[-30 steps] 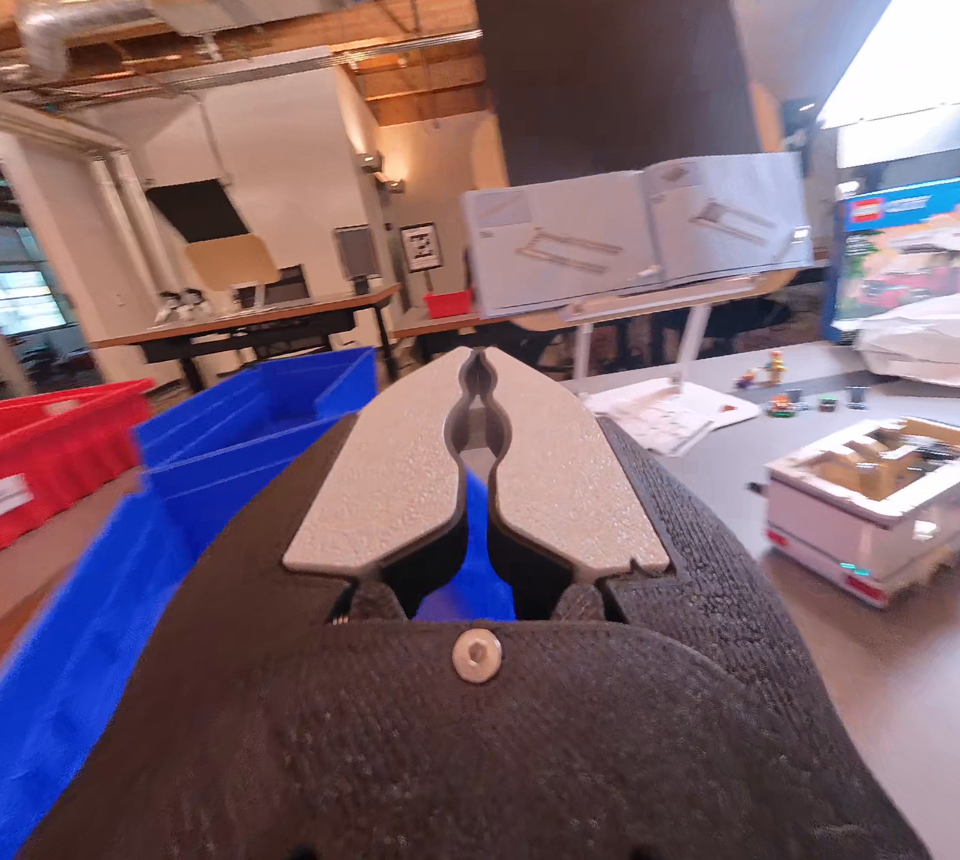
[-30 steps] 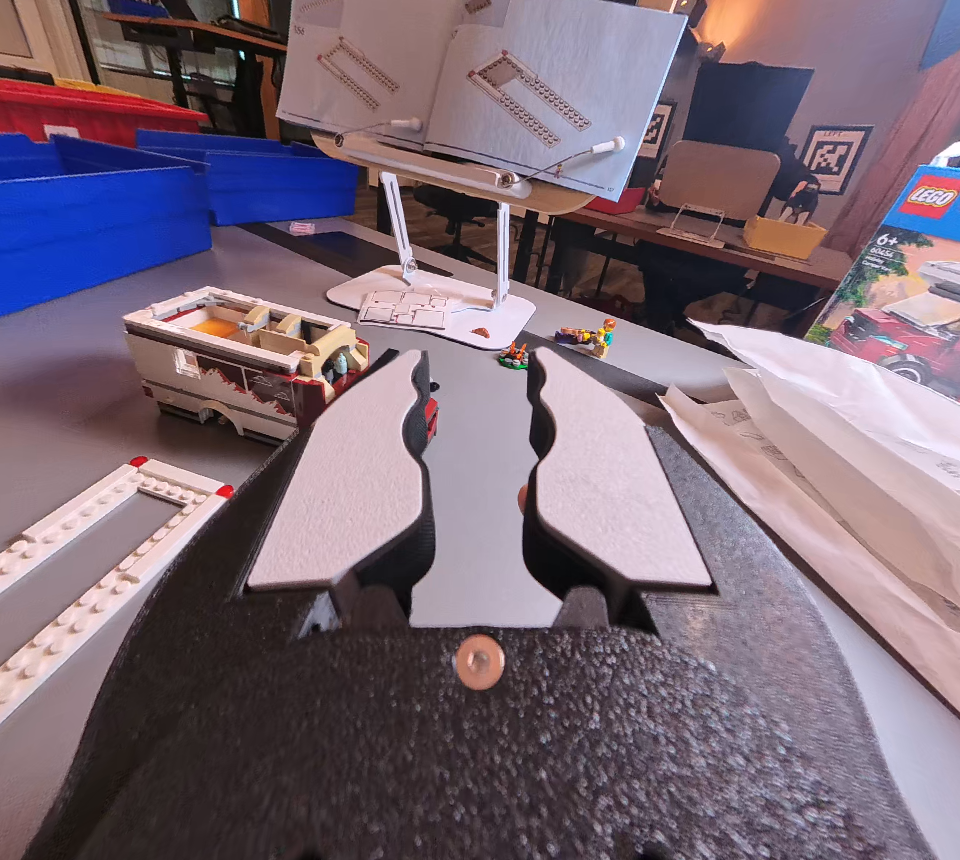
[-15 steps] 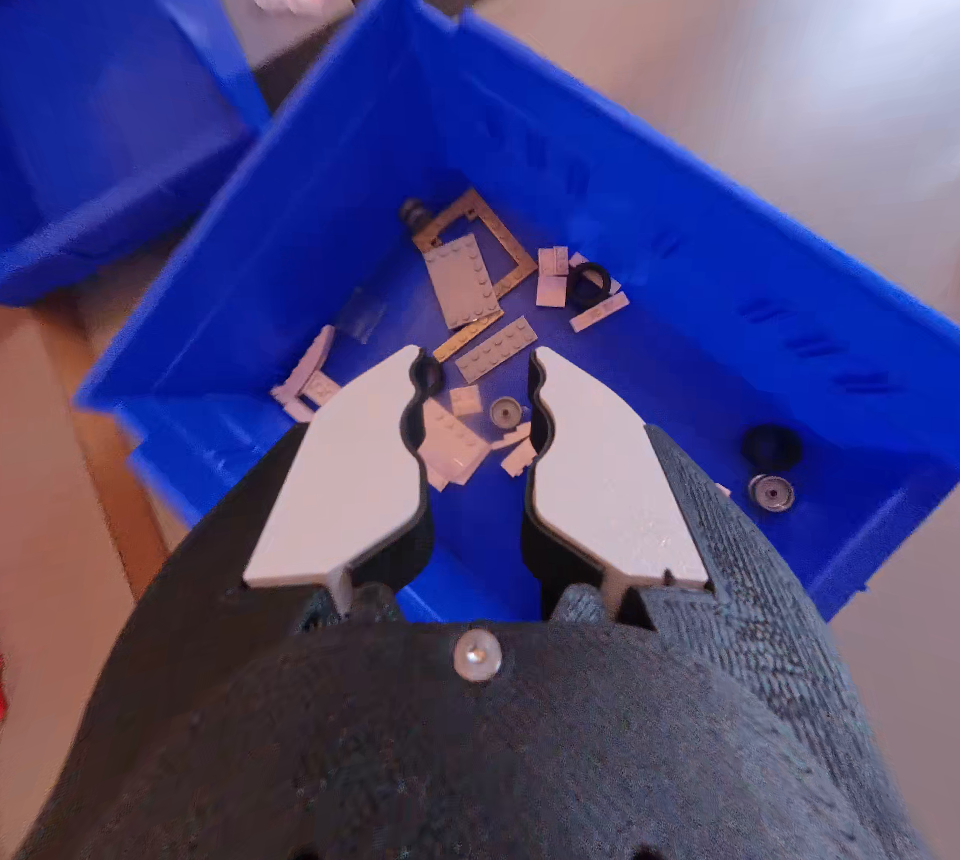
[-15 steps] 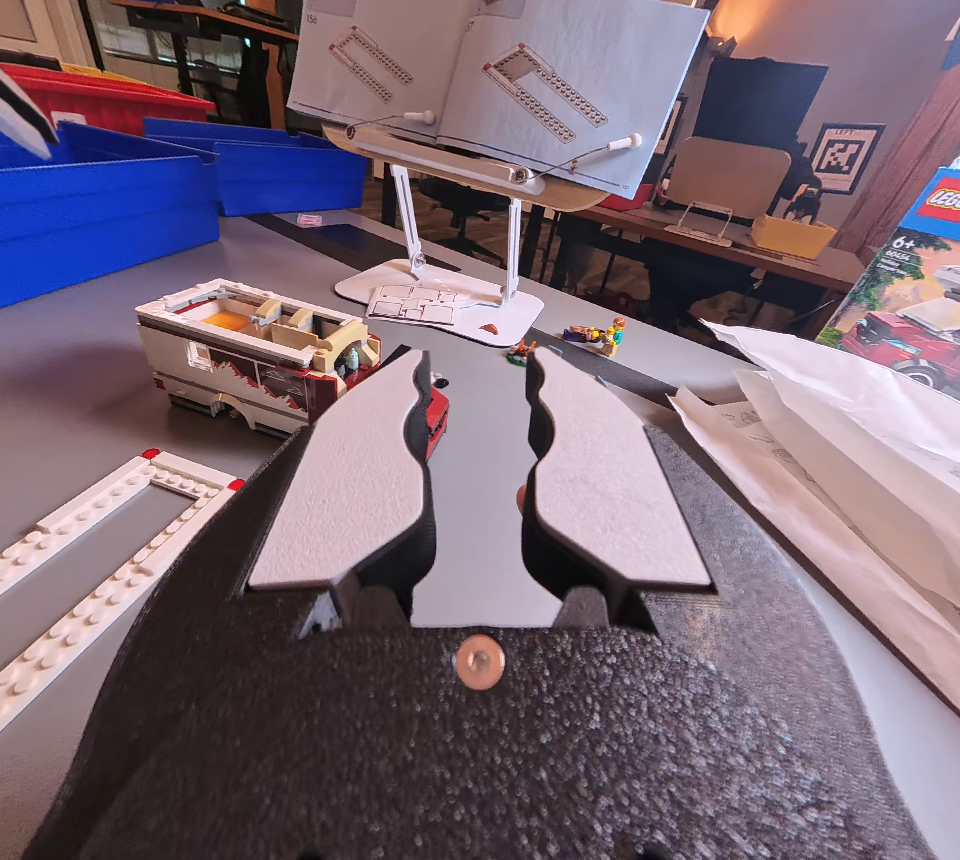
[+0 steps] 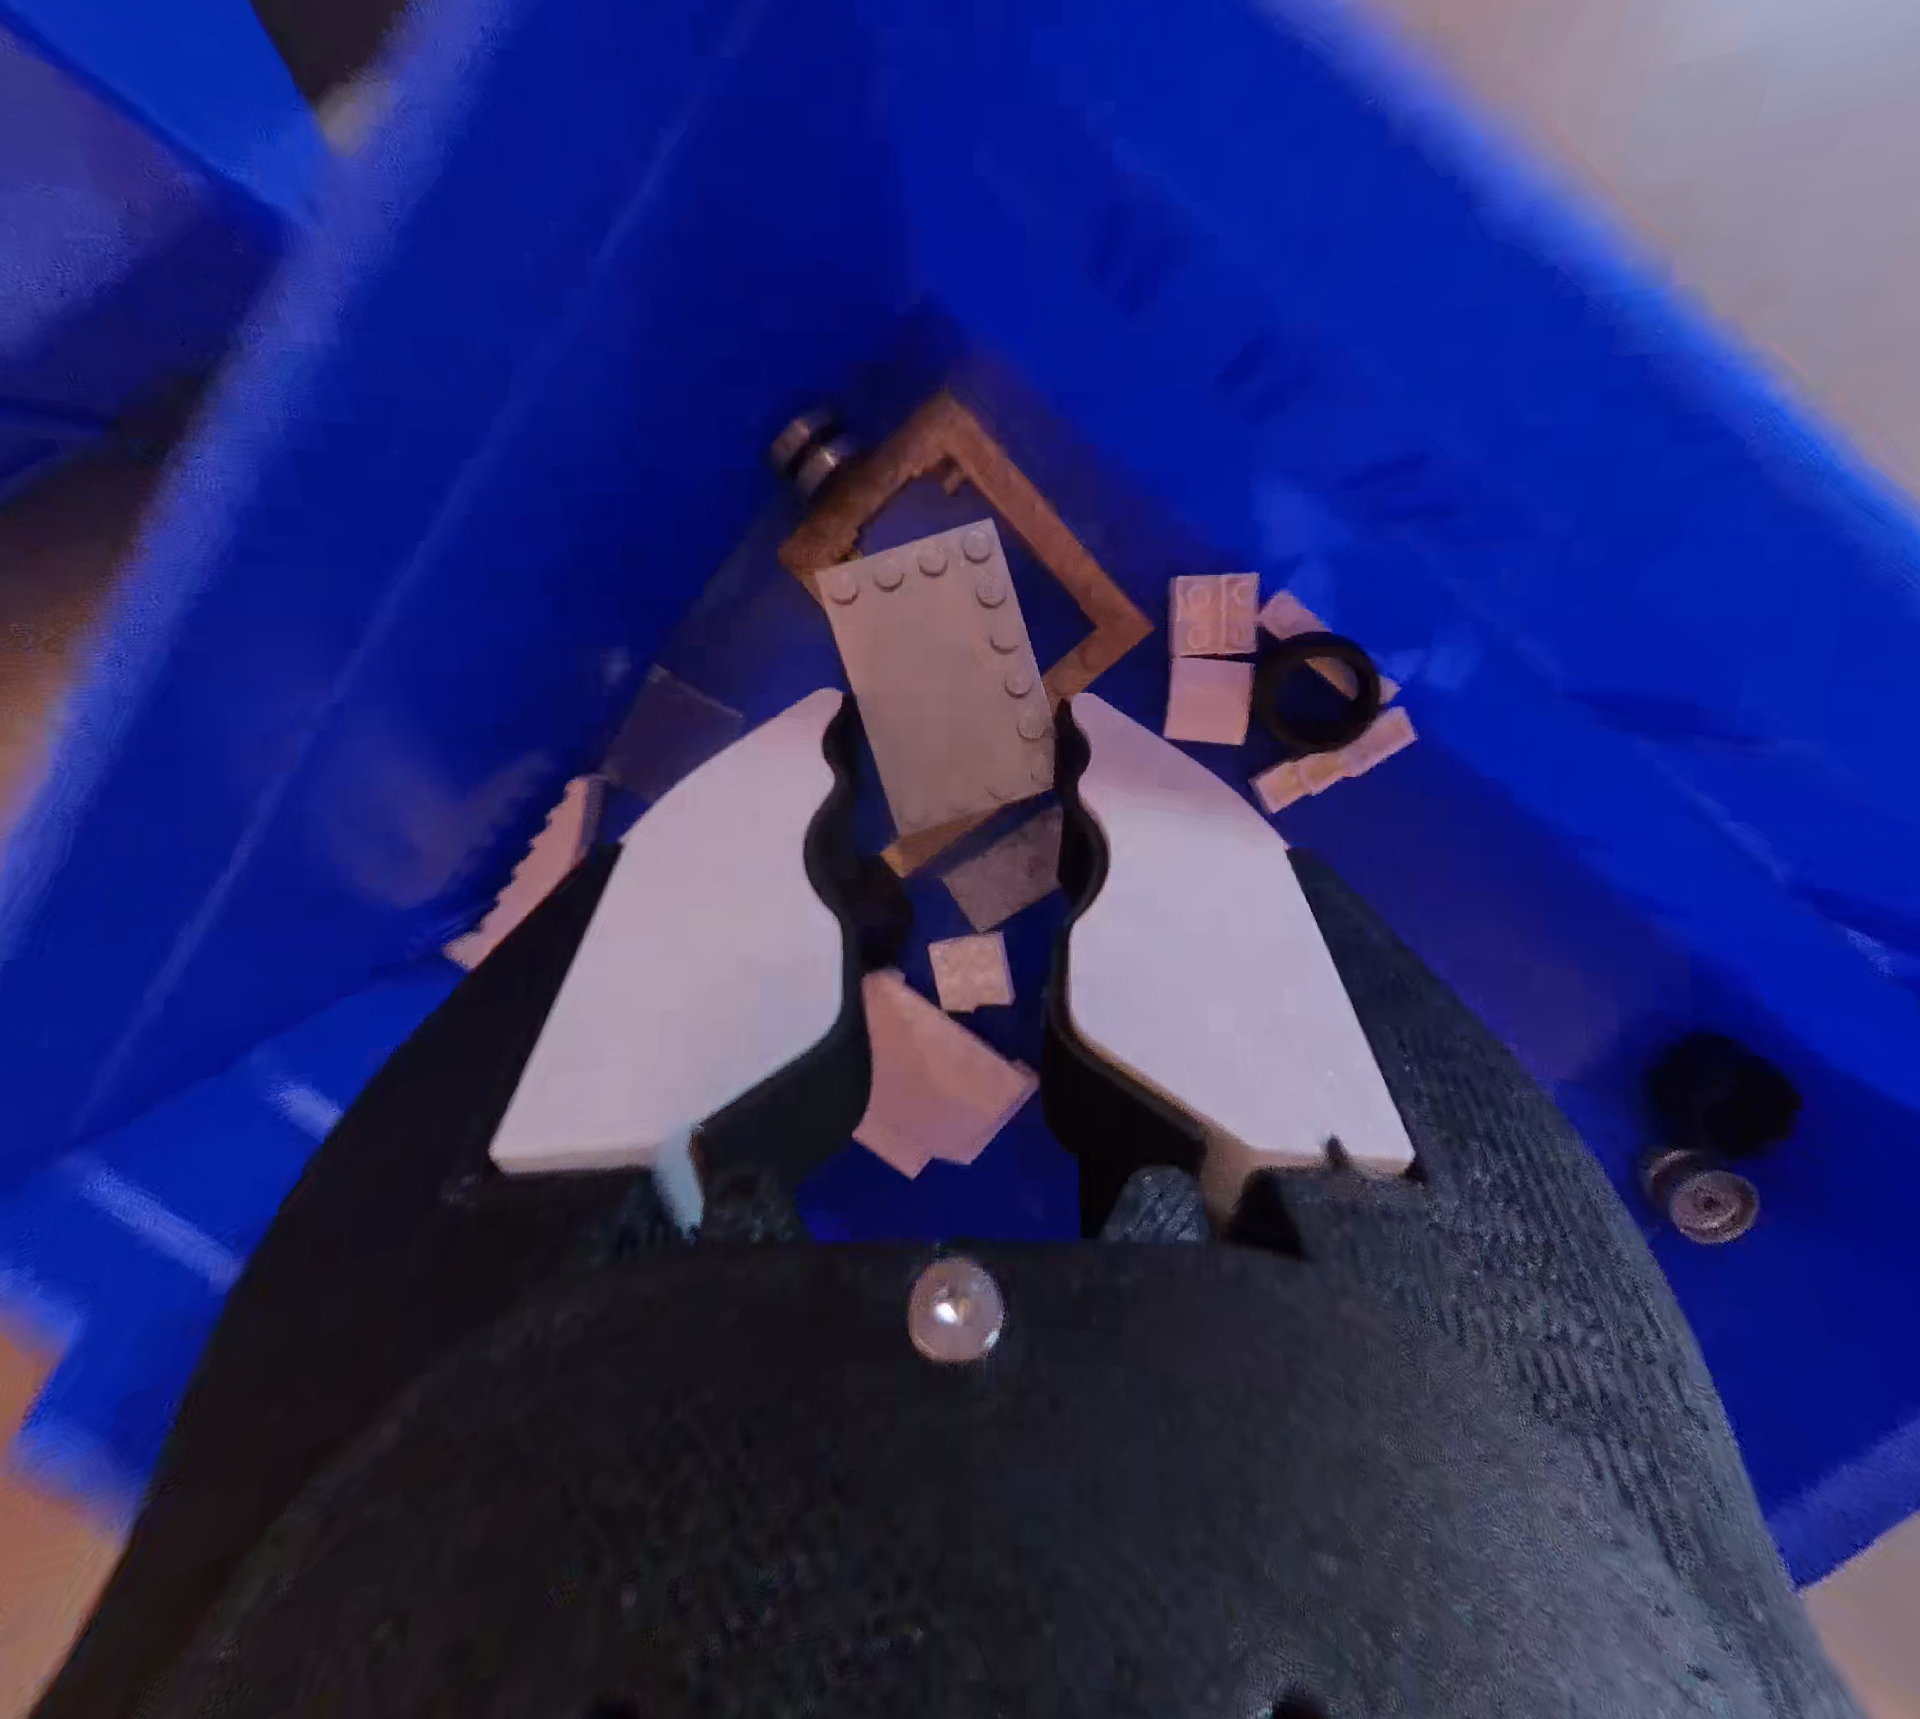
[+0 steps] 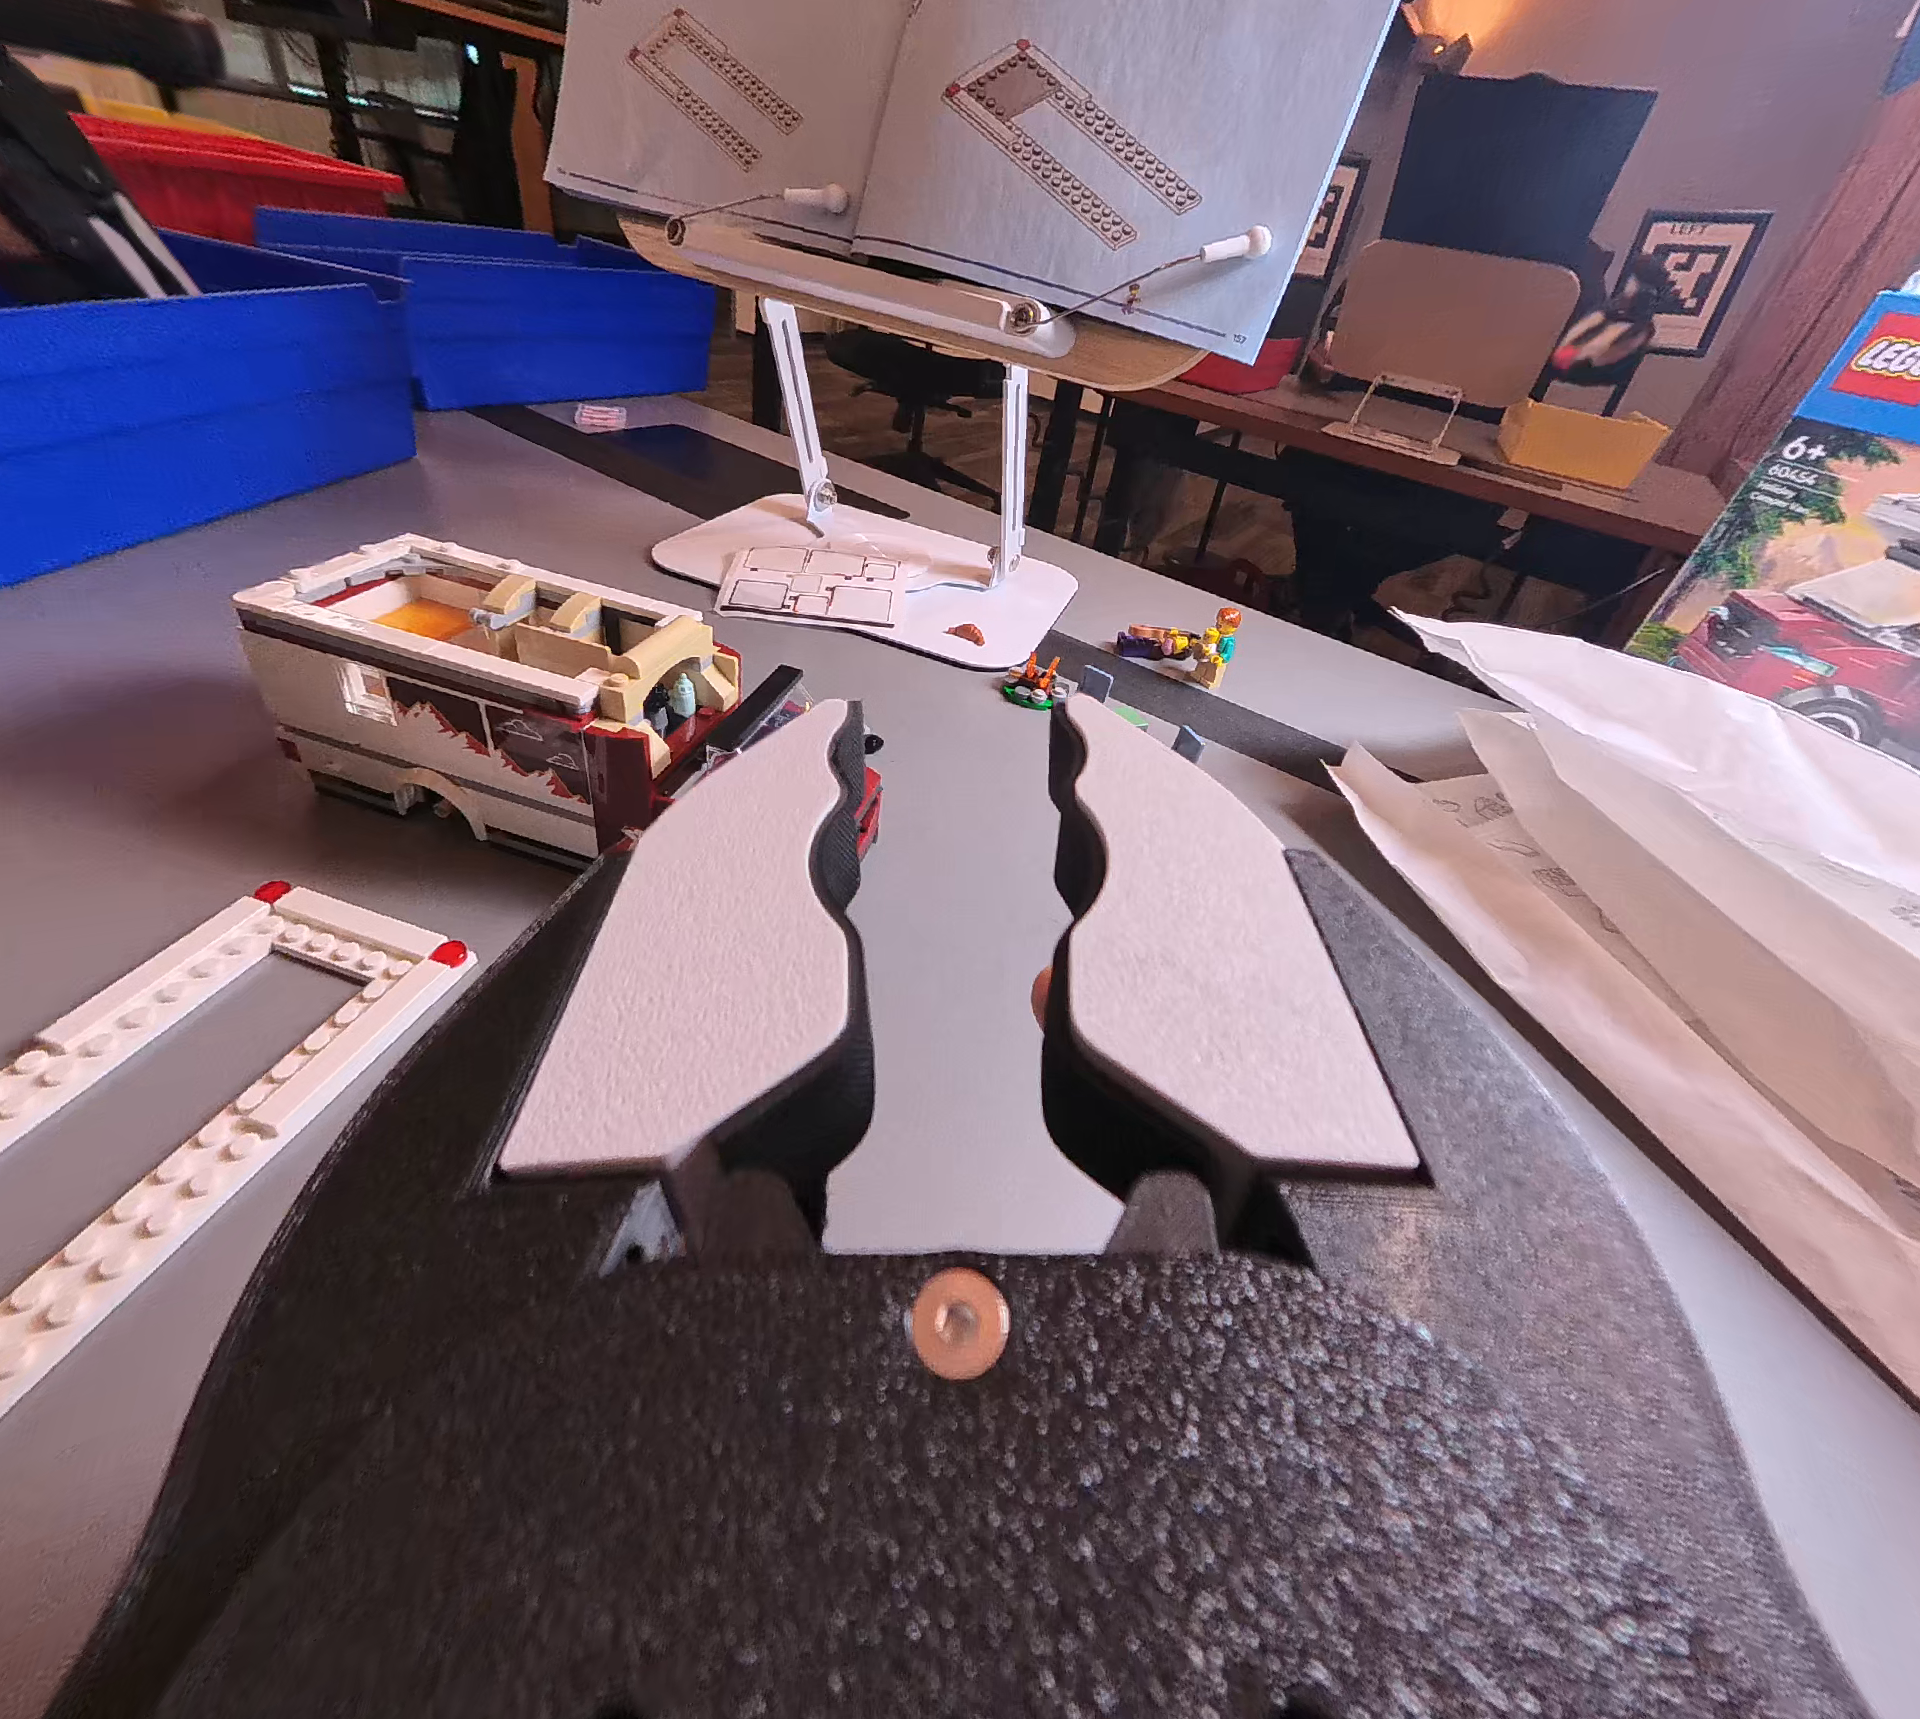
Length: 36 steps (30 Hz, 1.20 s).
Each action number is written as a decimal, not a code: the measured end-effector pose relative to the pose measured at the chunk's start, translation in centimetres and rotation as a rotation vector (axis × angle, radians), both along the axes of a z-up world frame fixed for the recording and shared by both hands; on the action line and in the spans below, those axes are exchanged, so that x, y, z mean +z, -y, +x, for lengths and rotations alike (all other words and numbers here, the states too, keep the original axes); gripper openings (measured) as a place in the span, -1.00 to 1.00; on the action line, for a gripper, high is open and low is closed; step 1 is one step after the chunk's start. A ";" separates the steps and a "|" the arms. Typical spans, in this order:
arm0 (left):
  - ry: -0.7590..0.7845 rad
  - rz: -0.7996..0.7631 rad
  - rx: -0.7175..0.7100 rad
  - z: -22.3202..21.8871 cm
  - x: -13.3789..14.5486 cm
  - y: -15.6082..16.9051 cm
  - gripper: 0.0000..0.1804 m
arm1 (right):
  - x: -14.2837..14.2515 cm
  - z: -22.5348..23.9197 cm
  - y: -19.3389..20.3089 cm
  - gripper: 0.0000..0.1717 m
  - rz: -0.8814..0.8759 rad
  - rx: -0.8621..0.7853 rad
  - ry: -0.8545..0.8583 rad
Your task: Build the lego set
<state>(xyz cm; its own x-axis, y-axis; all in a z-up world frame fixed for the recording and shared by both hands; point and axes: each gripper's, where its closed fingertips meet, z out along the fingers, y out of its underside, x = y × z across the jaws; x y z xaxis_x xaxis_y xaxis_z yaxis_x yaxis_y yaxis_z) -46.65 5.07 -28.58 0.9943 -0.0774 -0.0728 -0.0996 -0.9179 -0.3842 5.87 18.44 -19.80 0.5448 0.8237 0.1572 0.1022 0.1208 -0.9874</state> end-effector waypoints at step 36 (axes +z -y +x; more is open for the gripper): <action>0.298 0.165 -0.935 40.6 -1.0 4.9 -0.43 | -4.5 -3.2 3.7 -0.60 0.040 0.152 0.323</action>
<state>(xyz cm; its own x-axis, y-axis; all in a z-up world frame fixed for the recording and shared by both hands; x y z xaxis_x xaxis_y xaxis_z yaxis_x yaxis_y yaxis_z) -6.09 0.18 -29.61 0.5179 -0.8507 0.0895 -0.6346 -0.4522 -0.6267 2.66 14.74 -24.32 0.3337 0.8812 0.3349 0.3862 0.1963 -0.9013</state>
